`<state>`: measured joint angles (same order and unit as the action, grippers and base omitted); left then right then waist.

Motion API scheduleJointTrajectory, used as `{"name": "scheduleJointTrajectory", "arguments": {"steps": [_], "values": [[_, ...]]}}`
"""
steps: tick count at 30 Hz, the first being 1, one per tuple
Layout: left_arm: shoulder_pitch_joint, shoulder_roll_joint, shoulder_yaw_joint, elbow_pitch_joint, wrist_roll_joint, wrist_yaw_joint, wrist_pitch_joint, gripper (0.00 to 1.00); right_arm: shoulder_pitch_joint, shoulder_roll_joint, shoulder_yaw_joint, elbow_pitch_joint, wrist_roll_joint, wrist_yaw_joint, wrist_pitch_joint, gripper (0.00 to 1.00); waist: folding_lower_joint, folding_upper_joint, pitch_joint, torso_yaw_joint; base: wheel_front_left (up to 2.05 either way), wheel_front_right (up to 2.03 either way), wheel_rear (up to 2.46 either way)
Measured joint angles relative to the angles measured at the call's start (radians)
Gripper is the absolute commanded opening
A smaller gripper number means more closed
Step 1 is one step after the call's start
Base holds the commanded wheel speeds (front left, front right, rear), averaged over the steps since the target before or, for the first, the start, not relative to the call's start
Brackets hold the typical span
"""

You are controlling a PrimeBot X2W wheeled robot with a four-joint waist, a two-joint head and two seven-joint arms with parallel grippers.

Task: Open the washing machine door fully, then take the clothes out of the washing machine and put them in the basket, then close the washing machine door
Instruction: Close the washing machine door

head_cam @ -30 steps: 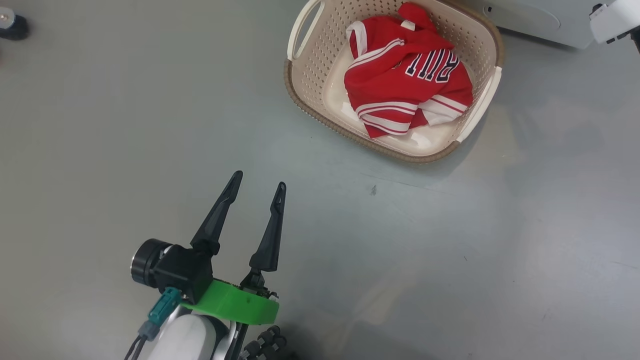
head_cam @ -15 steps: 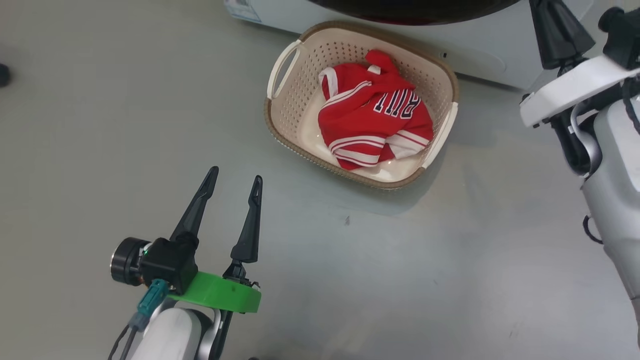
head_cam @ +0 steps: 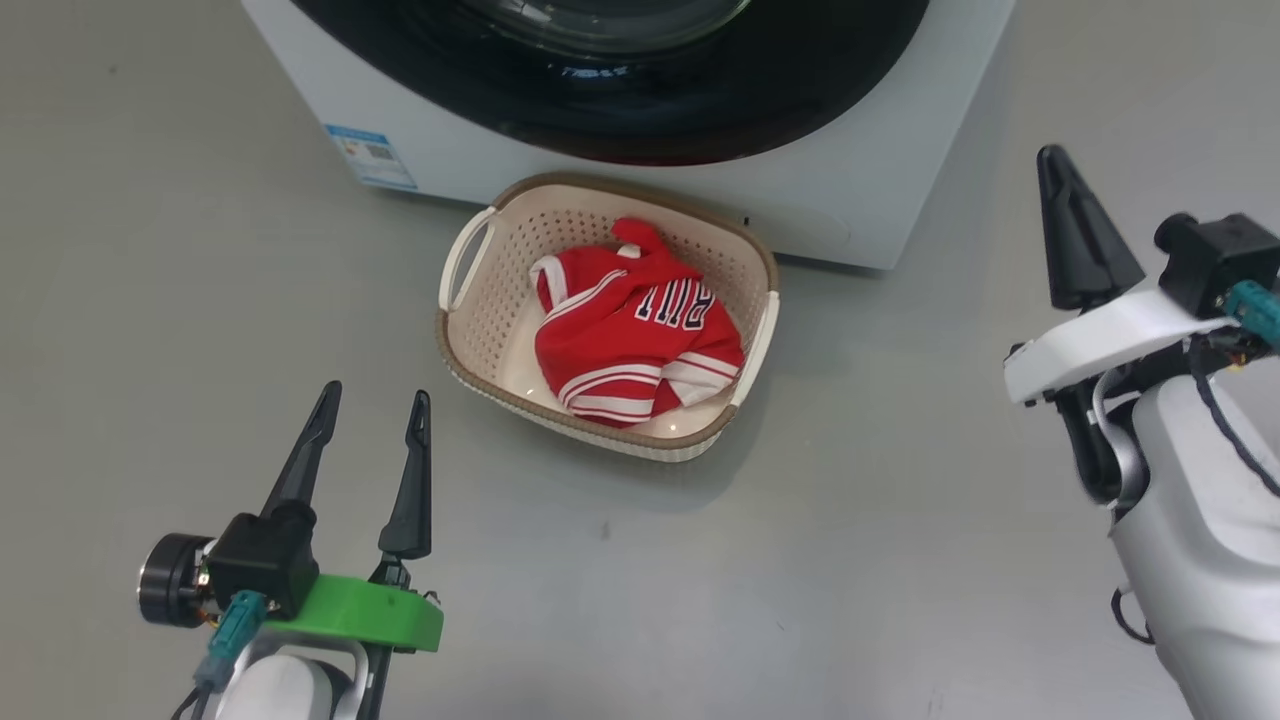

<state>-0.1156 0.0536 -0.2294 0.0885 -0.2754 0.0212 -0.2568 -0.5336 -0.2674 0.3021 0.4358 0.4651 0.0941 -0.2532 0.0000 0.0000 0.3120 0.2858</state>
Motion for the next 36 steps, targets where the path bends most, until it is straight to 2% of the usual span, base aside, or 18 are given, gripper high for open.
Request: {"name": "scheduleJointTrajectory", "arguments": {"steps": [6, 20, 30, 31, 32, 33, 36], "values": [[0.035, 0.014, 0.030, -0.002, 0.009, 0.000, 0.000, 1.00, 0.110, 0.019, 0.000, -0.041, -0.033, -0.002, 0.000, 0.00, 0.0000, 0.0000, -0.067, -0.072, 0.00, 0.00, 0.00], [0.114, 0.023, 0.095, -0.031, 0.022, -0.009, 0.000, 1.00, 0.281, 0.066, -0.076, -0.161, -0.055, -0.054, 0.000, 0.00, -0.0001, 0.0000, -0.173, -0.236, 0.00, 0.00, 0.00], [0.117, 0.020, 0.107, -0.037, 0.030, -0.018, 0.000, 1.00, 0.395, 0.080, -0.144, -0.225, -0.072, -0.088, 0.000, 0.00, -0.0001, 0.0000, -0.213, -0.288, 0.00, 0.00, 0.00], [0.118, 0.019, 0.108, -0.037, 0.033, -0.018, 0.000, 1.00, 0.407, 0.084, -0.152, -0.234, -0.074, -0.090, 0.000, 0.29, -0.0001, 0.0001, -0.216, -0.290, 0.00, 0.00, 0.00], [0.124, 0.018, 0.111, -0.037, 0.035, -0.018, 0.000, 1.00, 0.428, 0.085, -0.158, -0.252, -0.100, -0.097, 0.000, 0.96, -0.0001, 0.0000, -0.223, -0.296, 0.00, 0.00, 0.00], [0.124, 0.018, 0.111, -0.037, 0.035, -0.018, 0.000, 1.00, 0.428, 0.085, -0.158, -0.252, -0.100, -0.097, 0.000, 1.00, -0.0001, 0.0000, -0.223, -0.296, 0.00, 0.00, 0.00], [0.142, 0.018, 0.116, -0.031, 0.053, -0.025, 0.000, 1.00, 0.457, 0.079, -0.147, -0.274, -0.153, -0.097, 0.000, 1.00, -0.0001, 0.0000, -0.234, -0.307, 0.00, 0.00, 0.00]]}}
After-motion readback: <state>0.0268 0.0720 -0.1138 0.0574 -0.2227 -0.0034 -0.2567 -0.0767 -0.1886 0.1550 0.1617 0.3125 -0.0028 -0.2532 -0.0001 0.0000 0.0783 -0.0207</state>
